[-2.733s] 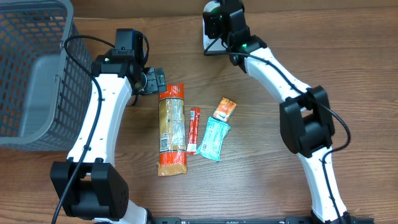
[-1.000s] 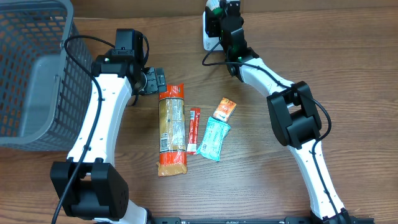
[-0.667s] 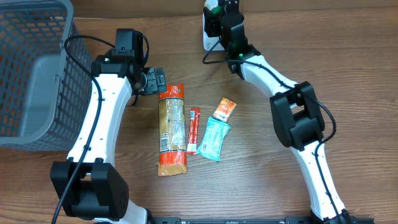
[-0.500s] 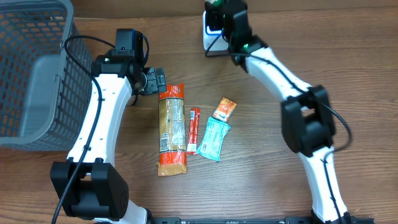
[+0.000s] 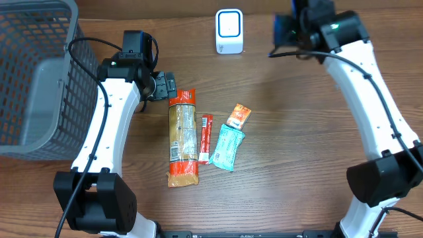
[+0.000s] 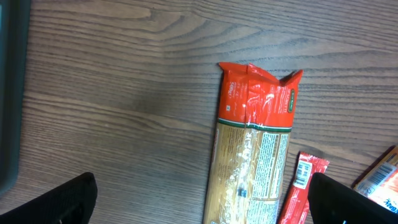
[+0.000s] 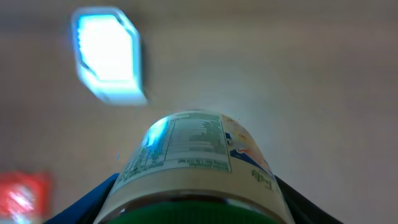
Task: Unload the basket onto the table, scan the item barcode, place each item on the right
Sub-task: 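Hold the jar label before the scanner, then pull the right gripper back, then lower the green-lidded jar at the table's right side and release, then move the right gripper over the orange snack pack and grasp it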
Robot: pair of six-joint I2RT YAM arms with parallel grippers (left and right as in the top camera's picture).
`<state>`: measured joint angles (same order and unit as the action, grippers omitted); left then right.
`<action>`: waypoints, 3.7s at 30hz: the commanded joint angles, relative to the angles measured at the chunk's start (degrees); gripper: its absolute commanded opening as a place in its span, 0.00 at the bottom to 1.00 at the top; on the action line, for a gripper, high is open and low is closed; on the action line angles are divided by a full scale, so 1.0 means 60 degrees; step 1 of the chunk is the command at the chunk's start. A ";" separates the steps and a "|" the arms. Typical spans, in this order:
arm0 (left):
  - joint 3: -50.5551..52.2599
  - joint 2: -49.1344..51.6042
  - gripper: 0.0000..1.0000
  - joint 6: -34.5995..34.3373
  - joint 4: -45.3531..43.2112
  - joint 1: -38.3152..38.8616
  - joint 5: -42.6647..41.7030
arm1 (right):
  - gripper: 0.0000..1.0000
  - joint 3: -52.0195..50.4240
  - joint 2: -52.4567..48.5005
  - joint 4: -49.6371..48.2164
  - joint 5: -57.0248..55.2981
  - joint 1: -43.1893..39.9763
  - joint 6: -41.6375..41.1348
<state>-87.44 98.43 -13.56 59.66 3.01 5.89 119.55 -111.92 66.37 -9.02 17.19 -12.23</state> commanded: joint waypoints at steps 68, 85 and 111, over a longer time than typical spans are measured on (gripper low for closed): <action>-0.0146 -0.0117 1.00 0.0044 0.0000 0.0004 0.0106 | 0.81 -0.7497 0.2415 -0.1253 0.5020 -0.0474 -0.1337; -0.0146 -0.0117 1.00 0.0044 0.0000 0.0004 0.0106 | 0.82 -1.0371 0.2415 -0.6073 0.3829 0.3016 -0.4014; -0.0146 -0.0117 1.00 0.0044 0.0000 0.0004 0.0106 | 0.36 -1.0371 0.2164 -0.7595 0.1599 0.3497 -0.5348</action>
<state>-87.44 98.43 -13.56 59.64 3.01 5.91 57.74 -97.38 21.23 3.18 38.09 -42.35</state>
